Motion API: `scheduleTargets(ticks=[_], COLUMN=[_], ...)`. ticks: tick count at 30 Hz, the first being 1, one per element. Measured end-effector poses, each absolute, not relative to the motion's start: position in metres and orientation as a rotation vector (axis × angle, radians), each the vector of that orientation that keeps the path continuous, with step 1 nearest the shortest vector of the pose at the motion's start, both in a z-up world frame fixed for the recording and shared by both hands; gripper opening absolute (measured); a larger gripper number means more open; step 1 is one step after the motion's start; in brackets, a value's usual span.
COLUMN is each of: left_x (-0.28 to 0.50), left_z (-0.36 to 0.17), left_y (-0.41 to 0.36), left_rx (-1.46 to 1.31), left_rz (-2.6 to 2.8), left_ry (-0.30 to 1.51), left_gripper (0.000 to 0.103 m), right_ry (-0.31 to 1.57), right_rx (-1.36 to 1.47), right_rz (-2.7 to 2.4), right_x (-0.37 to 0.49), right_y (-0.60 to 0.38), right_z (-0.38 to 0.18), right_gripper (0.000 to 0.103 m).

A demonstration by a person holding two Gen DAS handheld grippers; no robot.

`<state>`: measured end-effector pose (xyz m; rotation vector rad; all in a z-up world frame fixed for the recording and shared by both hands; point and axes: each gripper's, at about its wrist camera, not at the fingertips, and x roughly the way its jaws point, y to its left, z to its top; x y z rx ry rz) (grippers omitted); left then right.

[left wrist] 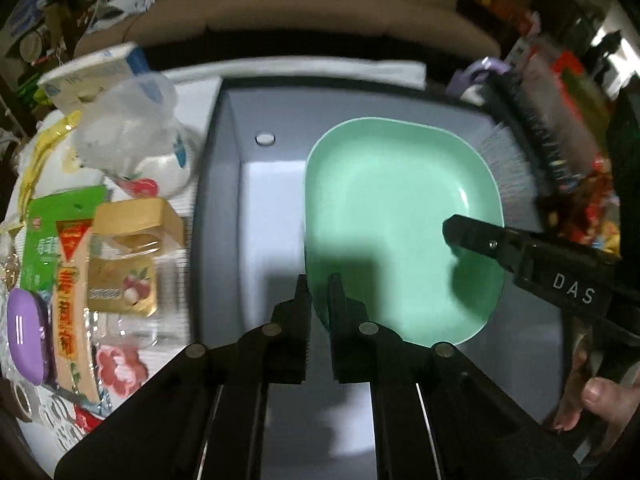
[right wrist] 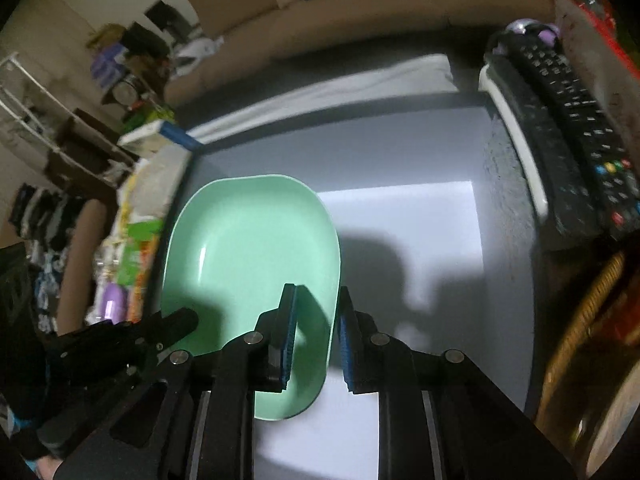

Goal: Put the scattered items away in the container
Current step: 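Grasp the plate rim with the right tool while the left tool opens and releases it, then lower the green plate into the black box with the right tool and open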

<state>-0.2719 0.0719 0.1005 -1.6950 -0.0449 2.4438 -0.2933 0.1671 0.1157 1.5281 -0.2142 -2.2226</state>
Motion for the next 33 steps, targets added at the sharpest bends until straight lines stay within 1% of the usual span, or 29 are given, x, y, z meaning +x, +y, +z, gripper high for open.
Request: scheduleTargets(ticks=[3, 6, 9, 10, 11, 13, 15, 18, 20, 21, 22, 24, 27, 33], left_x=[-0.287, -0.298, -0.302, -0.302, -0.300, -0.293, -0.278, -0.248, -0.225, -0.212, -0.203, -0.179, -0.147, -0.105], left_z=[0.081, 0.067, 0.057, 0.056, 0.058, 0.072, 0.101, 0.147, 0.172, 0.182, 0.187, 0.195, 0.193, 0.172], left_y=[0.081, 0.093, 0.091, 0.088, 0.084, 0.076, 0.067, 0.048, 0.032, 0.023, 0.016, -0.003, -0.032, -0.076], left_rx=[-1.771, -1.829, -1.894, -1.916, -1.918, -1.876, -1.778, -1.592, -1.491, -1.440, -1.409, -1.346, -1.287, -1.297], left_rz=[2.415, 2.403, 2.372, 2.344, 2.316, 2.290, 2.313, 2.394, 2.452, 2.491, 2.517, 2.573, 2.623, 2.653], left_ry=[0.000, 0.089, 0.068, 0.036, -0.018, -0.085, -0.113, -0.100, -0.065, -0.047, -0.034, -0.025, -0.041, -0.069], left_gripper=[0.009, 0.010, 0.020, 0.028, 0.036, 0.037, 0.042, 0.049, 0.051, 0.051, 0.055, 0.057, 0.057, 0.057], right_ry=[-0.162, -0.090, -0.024, -0.007, 0.002, 0.028, 0.040, 0.092, 0.140, 0.181, 0.219, 0.258, 0.228, 0.030], right_rx=[1.604, 1.665, 1.717, 1.734, 1.742, 1.749, 1.746, 1.729, 1.747, 1.760, 1.774, 1.805, 1.831, 1.876], right_rz=[-2.215, -2.224, -2.214, -2.205, -2.199, -2.193, -2.194, -2.218, -2.199, -2.188, -2.180, -2.151, -2.120, -2.077], right_x=[-0.313, -0.328, -0.338, -0.339, -0.340, -0.336, -0.332, -0.321, -0.312, -0.306, -0.302, -0.294, -0.287, -0.284], right_y=[0.165, 0.161, 0.155, 0.153, 0.152, 0.151, 0.153, 0.159, 0.160, 0.159, 0.158, 0.157, 0.159, 0.160], right_z=[0.093, 0.077, 0.065, 0.061, 0.059, 0.056, 0.058, 0.068, 0.070, 0.069, 0.068, 0.064, 0.059, 0.056], right_gripper=[0.020, 0.020, 0.020, 0.020, 0.023, 0.023, 0.023, 0.023, 0.023, 0.023, 0.023, 0.023, 0.023, 0.024])
